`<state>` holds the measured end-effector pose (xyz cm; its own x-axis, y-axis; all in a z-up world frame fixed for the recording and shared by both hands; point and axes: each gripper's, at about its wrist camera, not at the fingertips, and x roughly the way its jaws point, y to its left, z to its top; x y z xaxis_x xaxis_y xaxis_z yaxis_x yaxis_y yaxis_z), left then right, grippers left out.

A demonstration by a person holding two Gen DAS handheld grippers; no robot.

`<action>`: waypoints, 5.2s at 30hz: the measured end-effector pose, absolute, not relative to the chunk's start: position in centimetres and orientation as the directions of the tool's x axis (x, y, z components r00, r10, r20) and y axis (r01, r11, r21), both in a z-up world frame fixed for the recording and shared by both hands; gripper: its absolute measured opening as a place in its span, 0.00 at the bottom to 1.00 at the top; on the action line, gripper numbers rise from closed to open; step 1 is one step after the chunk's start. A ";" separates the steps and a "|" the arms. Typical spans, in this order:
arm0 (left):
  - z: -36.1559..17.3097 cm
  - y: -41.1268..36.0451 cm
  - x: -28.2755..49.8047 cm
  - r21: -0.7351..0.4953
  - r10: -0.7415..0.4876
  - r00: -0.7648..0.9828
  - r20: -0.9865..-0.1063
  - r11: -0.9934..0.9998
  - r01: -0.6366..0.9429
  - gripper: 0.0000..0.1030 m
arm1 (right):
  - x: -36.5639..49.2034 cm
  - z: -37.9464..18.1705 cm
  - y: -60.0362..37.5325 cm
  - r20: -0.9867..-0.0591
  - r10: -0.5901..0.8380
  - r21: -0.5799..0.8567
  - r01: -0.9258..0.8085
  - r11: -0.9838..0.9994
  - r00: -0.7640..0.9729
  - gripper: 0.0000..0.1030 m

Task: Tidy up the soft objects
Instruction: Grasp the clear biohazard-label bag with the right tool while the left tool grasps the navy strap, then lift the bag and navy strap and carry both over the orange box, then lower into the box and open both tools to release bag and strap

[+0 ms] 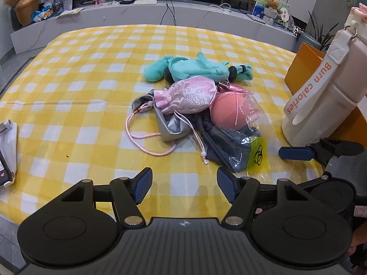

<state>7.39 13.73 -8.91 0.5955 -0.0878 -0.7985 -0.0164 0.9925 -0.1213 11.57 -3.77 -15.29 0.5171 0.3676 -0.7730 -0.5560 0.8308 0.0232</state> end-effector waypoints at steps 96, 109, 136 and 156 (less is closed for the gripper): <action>5.4 5.4 -0.2 -0.147 -0.302 0.839 -0.453 0.953 0.264 0.07 | -0.1 1.9 -18.2 -0.420 0.526 0.149 -0.515 0.844 0.740 0.05; 8.0 -3.9 2.4 -0.142 -0.508 0.780 -0.365 0.859 0.492 0.07 | 0.2 3.4 -28.0 -0.431 0.399 0.162 -0.366 0.917 0.809 0.05; -2.6 -17.1 12.6 0.090 -0.316 0.561 -0.765 0.810 0.579 0.09 | 15.9 -6.7 -32.2 -0.836 0.346 0.154 -0.422 0.893 0.426 0.11; -1.9 -15.5 11.2 0.058 -0.318 0.590 -0.742 0.846 0.529 0.38 | 14.9 -6.3 -31.3 -0.848 0.281 0.031 -0.485 0.874 0.450 0.51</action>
